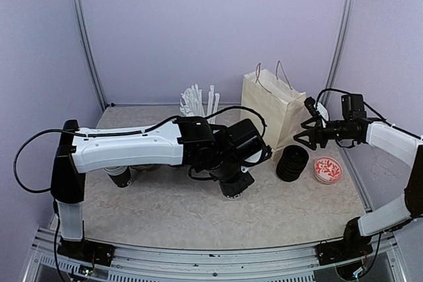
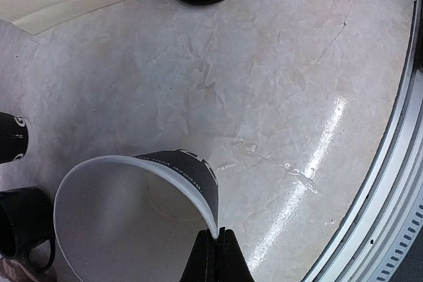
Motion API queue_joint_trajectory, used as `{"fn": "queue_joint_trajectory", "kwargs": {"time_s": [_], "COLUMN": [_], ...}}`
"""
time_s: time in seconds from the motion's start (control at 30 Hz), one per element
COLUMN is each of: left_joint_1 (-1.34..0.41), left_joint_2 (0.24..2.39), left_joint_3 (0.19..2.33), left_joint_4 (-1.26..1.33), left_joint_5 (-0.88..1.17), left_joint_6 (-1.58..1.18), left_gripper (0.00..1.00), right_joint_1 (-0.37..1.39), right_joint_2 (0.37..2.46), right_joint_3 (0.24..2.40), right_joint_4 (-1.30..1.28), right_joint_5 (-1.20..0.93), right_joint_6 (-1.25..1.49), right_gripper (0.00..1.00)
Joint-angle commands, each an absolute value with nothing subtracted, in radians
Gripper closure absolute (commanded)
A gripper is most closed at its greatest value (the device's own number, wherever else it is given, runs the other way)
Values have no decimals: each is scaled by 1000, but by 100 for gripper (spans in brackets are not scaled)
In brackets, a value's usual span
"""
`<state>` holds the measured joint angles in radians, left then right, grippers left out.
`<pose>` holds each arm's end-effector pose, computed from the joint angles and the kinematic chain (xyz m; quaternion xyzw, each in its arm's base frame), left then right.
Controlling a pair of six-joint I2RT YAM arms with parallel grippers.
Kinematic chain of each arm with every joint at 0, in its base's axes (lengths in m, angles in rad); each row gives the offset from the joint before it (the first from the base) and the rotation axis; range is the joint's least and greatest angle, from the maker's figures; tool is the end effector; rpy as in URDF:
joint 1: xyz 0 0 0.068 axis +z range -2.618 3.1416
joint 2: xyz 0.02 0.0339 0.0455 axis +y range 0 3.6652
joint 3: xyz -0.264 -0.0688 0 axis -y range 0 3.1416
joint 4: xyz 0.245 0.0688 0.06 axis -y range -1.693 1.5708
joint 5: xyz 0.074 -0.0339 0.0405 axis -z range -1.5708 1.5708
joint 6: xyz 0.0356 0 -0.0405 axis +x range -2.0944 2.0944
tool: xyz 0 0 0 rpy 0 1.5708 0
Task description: Pack the takeout coffee
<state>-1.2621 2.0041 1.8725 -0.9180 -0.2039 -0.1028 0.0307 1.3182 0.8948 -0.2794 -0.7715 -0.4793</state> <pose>0.1393 -0.4130 0.2860 0.5046 0.8186 -0.0853 0.2609 0.2771 0.0333 0.2588 -0.3651 0.7735 0.2462 0.4558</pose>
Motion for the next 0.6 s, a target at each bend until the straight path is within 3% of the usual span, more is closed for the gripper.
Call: {"fn": "queue_joint_trajectory", "kwargs": {"time_s": [0.0,0.17,0.57], "left_joint_1": [-1221,-1170,-1156], "left_joint_2": [2063,2077,2115], "left_joint_3": [1922,1884,1928], "left_joint_4": [-895,-858,-912], "left_joint_5": [-76,-5,-28], "left_joint_6": [-114,-128,-80], "left_gripper": [100,99,77], "right_joint_1": [49,95,237], "right_joint_2": [1289,1293,1296], "right_joint_3": [944,1000,1054], "right_joint_4": [-375,-527,-771], "right_joint_5": [-722,-621,-402], "right_joint_6": [-529,-657,-823], "right_gripper": [24,35,45]}}
